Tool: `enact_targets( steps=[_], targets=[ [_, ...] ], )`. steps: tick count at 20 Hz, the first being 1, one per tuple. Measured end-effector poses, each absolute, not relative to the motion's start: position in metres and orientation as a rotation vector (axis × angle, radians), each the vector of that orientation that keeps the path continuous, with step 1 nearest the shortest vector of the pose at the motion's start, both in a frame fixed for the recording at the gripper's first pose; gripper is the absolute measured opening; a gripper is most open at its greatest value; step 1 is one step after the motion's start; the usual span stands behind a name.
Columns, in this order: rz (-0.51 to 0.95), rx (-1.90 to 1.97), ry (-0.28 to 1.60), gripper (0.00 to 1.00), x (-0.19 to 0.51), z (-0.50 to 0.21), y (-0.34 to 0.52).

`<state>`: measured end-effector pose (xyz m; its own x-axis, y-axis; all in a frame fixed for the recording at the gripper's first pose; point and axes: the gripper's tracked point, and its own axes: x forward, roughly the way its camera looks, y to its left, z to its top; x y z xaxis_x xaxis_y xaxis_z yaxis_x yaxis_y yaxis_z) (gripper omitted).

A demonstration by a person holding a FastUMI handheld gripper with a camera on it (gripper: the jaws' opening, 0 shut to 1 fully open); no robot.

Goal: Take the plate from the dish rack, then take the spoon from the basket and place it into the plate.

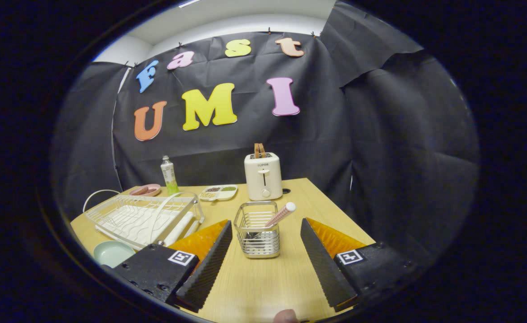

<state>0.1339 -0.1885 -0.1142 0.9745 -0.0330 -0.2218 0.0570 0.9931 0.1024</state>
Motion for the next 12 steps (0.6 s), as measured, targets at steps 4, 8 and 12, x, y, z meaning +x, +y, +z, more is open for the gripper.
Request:
enact_targets(
  steps=[4,8,12],
  targets=[
    [-0.017,0.157,0.236,0.97,0.163,-0.127,-0.199],
    [0.019,0.180,0.258,0.83,0.180,-0.135,-0.199],
    [0.057,0.178,0.262,0.61,0.186,-0.130,-0.194]
  ],
)
